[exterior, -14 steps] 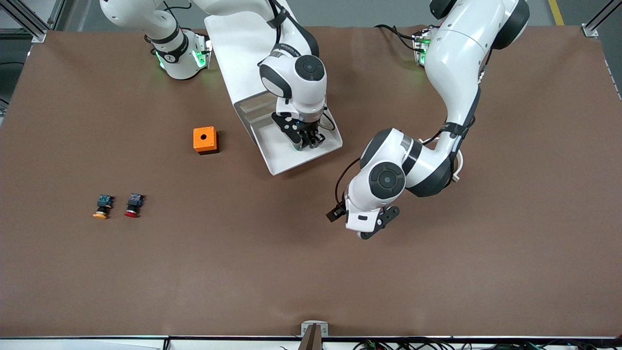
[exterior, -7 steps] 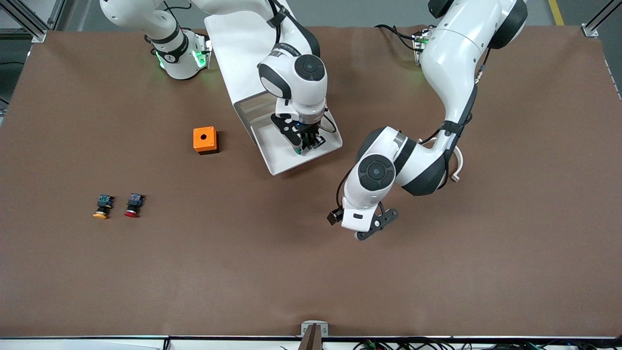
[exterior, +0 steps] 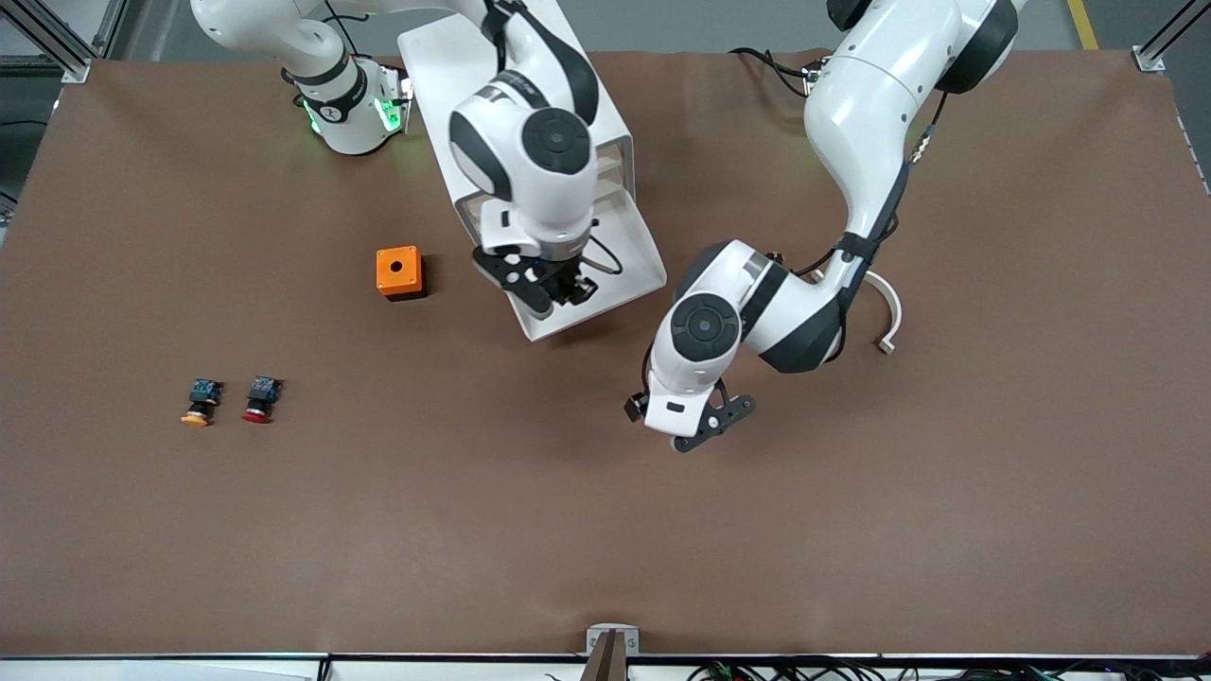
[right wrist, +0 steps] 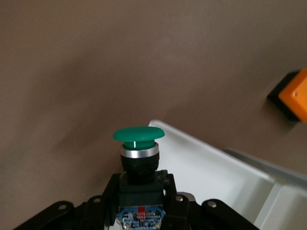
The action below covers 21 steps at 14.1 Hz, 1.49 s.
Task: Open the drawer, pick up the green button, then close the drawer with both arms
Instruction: 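Carry the green button beside the red button while the left gripper pushes drawer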
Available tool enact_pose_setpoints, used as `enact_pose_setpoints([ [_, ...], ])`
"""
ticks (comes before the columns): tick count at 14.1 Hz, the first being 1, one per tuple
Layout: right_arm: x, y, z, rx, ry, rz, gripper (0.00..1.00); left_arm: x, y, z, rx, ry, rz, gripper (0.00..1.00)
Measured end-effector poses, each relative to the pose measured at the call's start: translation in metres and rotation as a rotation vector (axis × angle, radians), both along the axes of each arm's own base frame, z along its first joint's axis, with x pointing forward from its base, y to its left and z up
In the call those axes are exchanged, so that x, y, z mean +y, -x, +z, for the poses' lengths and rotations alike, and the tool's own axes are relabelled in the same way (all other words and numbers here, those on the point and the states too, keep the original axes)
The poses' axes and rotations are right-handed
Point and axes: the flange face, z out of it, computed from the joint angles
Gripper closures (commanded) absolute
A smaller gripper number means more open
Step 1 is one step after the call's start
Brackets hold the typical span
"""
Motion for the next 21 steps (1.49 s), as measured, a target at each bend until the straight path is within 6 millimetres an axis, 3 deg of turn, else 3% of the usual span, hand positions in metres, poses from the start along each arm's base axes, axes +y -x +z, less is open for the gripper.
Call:
enact_pose_setpoints([
  [5,-0.113,-0.051,0.048,0.075,0.016,0.160,1.00,-0.038,0.037,-0.008,0.051,0.030,-0.068,0.00],
  [9,-0.193,-0.089,0.042,0.087,0.002,0.262,1.00,-0.059,0.062,-0.023,0.075,0.017,-0.111,0.00],
  [13,-0.270,-0.114,-0.019,0.023,-0.019,0.371,1.00,-0.076,0.080,-0.034,0.088,0.010,-0.142,0.00],
  [16,-0.318,-0.116,-0.069,0.000,-0.018,0.437,1.00,-0.089,0.094,-0.042,0.099,0.004,-0.168,0.00],
  [18,-0.332,-0.110,-0.100,-0.007,-0.017,0.466,1.00,-0.100,0.107,-0.044,0.101,0.003,-0.191,0.00],
  [21,-0.337,-0.102,-0.138,-0.007,-0.016,0.479,1.00,-0.117,0.125,-0.043,0.117,0.021,-0.208,0.00],
])
